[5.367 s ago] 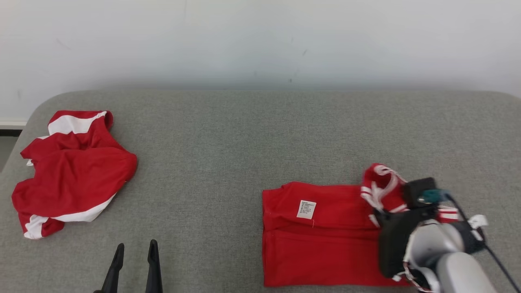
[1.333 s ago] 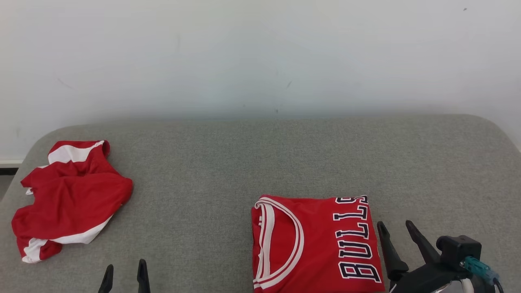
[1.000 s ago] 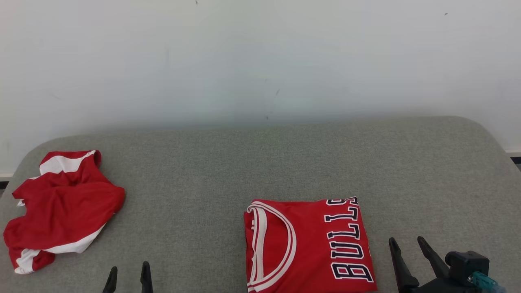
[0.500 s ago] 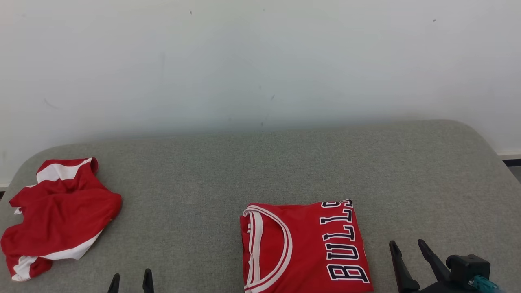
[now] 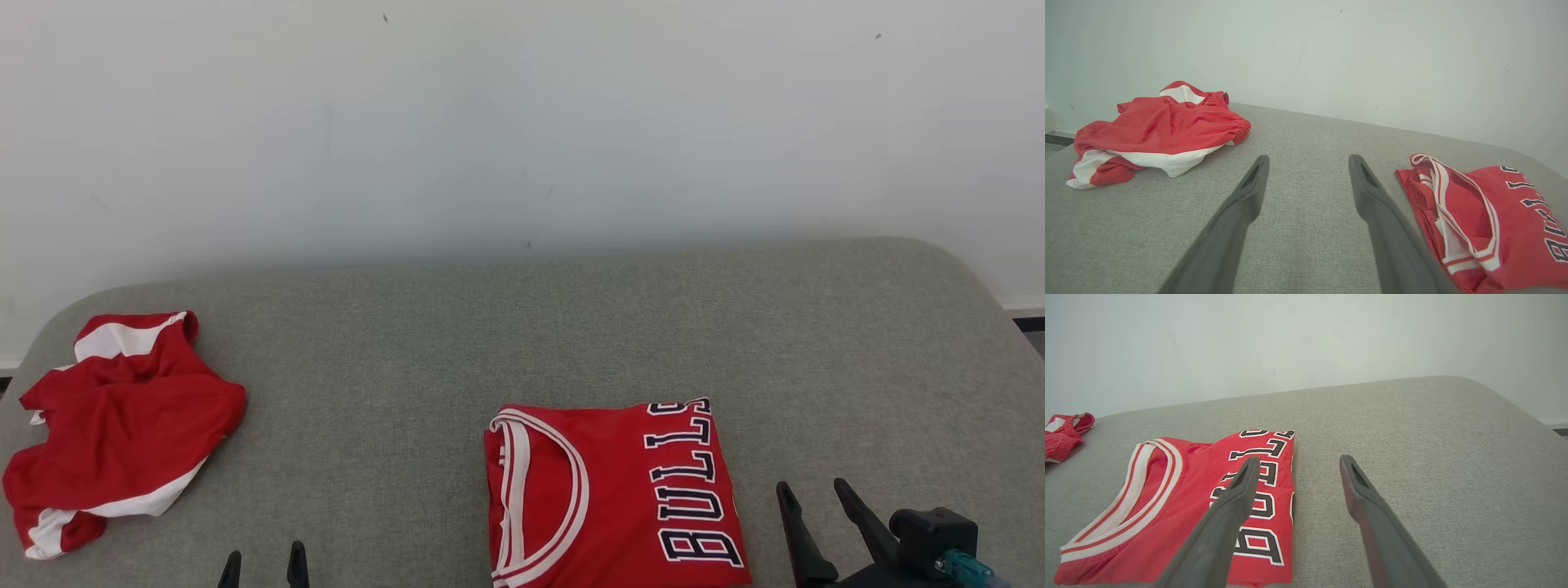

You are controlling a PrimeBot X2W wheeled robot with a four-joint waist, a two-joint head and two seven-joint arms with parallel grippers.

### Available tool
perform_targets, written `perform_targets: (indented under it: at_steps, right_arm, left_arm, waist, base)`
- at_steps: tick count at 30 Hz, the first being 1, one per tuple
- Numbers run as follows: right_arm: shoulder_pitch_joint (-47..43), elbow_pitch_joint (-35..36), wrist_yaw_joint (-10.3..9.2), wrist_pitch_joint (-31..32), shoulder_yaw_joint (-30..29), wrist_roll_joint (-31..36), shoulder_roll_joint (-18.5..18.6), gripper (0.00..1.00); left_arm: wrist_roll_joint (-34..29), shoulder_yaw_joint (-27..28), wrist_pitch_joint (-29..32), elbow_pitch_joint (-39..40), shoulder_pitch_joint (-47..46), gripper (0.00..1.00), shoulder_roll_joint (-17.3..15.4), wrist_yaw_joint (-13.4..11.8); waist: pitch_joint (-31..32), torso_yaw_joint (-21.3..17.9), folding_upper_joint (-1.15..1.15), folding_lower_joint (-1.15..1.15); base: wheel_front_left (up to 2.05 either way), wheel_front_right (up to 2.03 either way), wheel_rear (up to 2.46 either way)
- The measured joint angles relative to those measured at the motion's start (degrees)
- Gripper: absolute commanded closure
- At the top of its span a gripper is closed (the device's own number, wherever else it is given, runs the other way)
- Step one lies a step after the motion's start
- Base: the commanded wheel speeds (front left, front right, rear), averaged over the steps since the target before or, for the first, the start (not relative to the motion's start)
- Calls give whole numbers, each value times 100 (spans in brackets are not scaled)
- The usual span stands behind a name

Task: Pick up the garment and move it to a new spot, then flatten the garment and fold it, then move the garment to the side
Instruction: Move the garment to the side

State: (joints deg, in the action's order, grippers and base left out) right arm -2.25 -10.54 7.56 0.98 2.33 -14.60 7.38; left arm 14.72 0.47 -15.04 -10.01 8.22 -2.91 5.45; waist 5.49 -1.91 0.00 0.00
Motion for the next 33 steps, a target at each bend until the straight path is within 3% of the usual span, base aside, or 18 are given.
perform_targets:
  at_steps: [19,33]
  right_arm:
    - [187,36,-1,272,-11,4,10,0]
    - [1154,-236,0,2003,54,15,325,0]
  left_arm:
    - [77,-52,0,-11,-1,0,0,-16]
    - [143,-352,-1,110,-175,0,1,-59]
  waist:
    - [-121,74,0,0]
    - [-609,448,0,0]
  base:
    - [0,0,0]
    - [0,0,0]
